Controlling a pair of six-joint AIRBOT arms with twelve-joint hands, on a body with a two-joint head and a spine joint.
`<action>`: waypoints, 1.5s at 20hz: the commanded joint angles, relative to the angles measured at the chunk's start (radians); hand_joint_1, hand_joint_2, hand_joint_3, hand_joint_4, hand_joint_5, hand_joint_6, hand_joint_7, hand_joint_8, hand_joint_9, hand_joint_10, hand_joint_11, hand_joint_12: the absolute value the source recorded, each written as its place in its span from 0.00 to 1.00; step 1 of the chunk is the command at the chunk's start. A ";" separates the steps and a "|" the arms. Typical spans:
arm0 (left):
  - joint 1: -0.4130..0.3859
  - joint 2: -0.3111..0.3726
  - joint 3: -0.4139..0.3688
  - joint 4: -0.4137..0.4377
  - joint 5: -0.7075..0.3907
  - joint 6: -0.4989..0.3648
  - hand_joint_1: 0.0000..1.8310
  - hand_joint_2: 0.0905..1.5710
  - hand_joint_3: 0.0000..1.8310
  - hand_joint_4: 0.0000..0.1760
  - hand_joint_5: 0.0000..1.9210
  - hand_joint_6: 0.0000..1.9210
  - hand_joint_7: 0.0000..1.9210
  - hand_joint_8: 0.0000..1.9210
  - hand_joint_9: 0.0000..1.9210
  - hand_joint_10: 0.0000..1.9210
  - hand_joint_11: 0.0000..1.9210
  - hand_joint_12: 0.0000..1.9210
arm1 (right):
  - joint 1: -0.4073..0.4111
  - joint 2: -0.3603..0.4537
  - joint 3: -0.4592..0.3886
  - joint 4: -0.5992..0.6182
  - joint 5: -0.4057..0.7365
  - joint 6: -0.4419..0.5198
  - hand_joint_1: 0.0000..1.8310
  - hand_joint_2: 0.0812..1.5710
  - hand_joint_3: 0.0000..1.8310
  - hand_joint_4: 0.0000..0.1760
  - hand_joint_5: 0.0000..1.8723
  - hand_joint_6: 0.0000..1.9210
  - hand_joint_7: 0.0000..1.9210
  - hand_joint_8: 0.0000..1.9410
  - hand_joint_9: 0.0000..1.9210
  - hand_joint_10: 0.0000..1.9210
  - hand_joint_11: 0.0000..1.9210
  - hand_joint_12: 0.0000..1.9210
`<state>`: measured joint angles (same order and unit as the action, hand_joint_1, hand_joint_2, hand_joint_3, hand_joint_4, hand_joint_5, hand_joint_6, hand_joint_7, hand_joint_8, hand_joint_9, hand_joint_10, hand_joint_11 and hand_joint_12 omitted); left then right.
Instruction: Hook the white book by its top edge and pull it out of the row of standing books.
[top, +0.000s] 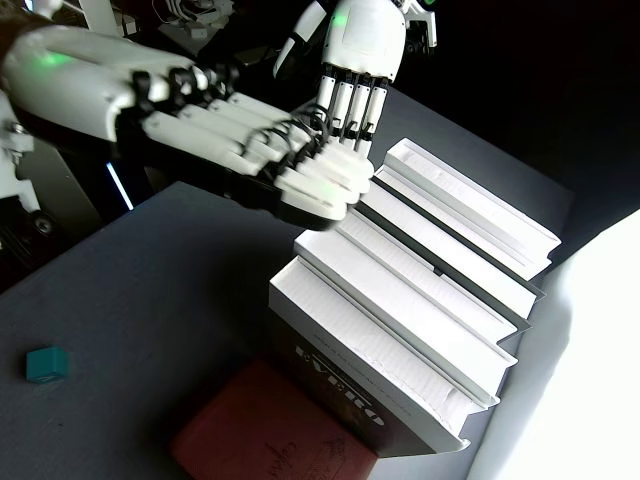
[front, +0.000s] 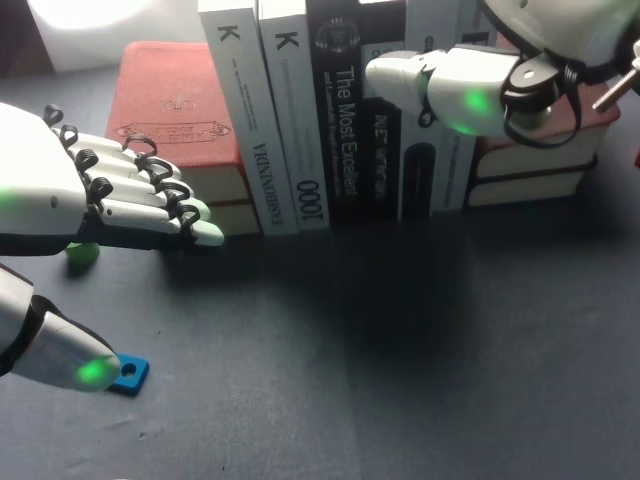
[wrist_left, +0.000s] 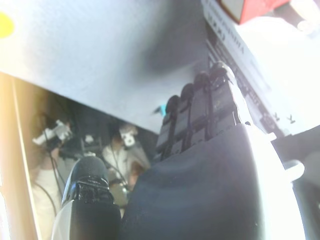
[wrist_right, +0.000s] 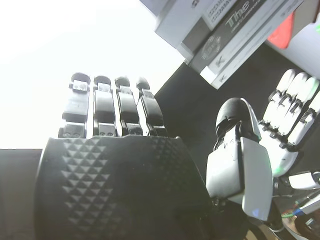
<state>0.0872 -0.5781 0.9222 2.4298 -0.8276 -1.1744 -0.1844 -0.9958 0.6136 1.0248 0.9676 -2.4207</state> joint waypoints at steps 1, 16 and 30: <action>-0.015 -0.004 -0.002 -0.045 0.050 -0.004 0.00 0.71 0.01 0.00 0.00 0.00 0.00 0.00 0.00 0.00 0.00 0.00 | 0.007 0.002 0.007 -0.071 0.066 0.008 0.00 0.70 0.00 0.00 0.03 0.01 0.02 0.00 0.00 0.00 0.00 0.00; -0.018 -0.004 -0.023 -0.033 0.047 -0.038 0.00 0.71 0.00 0.00 0.00 0.00 0.00 0.00 0.00 0.00 0.00 0.00 | -0.037 -0.046 0.061 -0.024 0.040 0.020 0.00 0.70 0.00 0.00 0.02 0.00 0.01 0.00 0.00 0.00 0.00 0.00; -0.023 -0.004 -0.024 -0.021 0.038 -0.038 0.00 0.71 0.00 0.00 0.00 0.00 0.00 0.00 0.00 0.00 0.00 0.00 | -0.048 -0.005 -0.035 0.077 0.064 -0.079 0.00 0.70 0.00 0.00 0.03 0.01 0.02 0.00 0.00 0.00 0.00 0.00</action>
<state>0.0757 -0.5823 0.8982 2.4493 -0.8349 -1.2095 -0.2398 -1.0035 0.5797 1.1618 0.9939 -2.5011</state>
